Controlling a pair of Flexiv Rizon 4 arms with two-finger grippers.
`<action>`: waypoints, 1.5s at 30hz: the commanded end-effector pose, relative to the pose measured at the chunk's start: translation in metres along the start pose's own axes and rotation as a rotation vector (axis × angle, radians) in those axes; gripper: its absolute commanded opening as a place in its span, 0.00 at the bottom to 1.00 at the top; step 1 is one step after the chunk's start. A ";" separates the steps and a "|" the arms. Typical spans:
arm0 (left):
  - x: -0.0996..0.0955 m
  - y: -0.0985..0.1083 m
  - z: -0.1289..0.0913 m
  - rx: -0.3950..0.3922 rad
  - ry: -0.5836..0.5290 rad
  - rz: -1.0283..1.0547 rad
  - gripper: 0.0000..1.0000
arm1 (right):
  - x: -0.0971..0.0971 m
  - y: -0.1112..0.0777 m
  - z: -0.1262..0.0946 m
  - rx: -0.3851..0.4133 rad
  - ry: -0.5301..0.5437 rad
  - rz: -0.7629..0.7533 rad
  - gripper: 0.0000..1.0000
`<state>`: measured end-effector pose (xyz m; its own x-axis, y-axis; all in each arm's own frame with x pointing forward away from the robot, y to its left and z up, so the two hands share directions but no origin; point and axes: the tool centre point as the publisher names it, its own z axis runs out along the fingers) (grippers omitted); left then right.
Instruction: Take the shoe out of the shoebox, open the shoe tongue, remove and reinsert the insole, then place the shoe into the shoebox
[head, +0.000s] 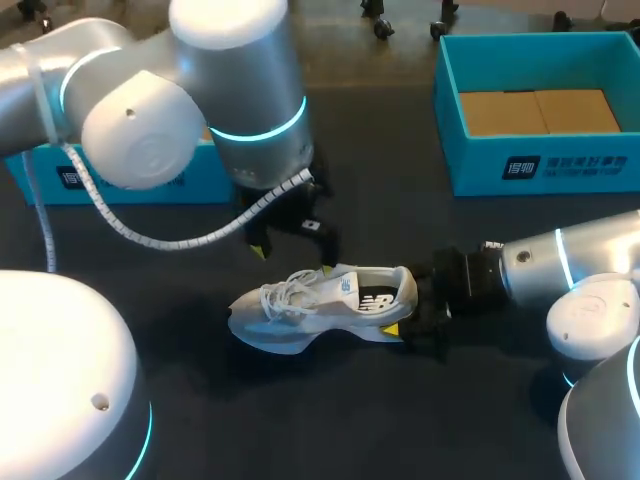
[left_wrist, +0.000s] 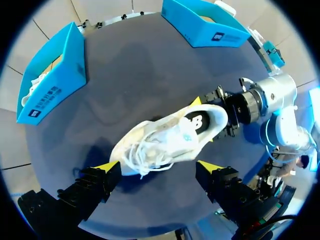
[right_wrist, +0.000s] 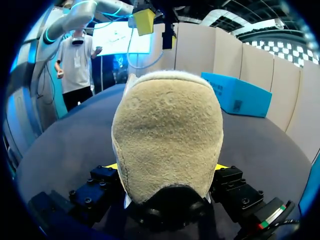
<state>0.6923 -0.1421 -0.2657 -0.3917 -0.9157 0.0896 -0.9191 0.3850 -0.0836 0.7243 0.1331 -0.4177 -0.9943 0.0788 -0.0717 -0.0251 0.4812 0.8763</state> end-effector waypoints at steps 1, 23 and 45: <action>0.018 -0.004 0.011 0.003 -0.028 -0.003 1.00 | 0.000 0.001 0.001 0.005 -0.001 0.000 0.00; 0.058 -0.019 0.063 -0.006 -0.070 -0.160 1.00 | 0.000 0.001 0.001 0.005 -0.001 0.000 0.00; 0.038 -0.030 0.094 -0.022 -0.207 -0.235 1.00 | 0.000 0.001 0.001 0.005 -0.001 0.000 0.00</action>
<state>0.7089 -0.1934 -0.3487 -0.1587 -0.9836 -0.0861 -0.9842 0.1645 -0.0654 0.7243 0.1331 -0.4177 -0.9943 0.0788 -0.0716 -0.0250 0.4811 0.8763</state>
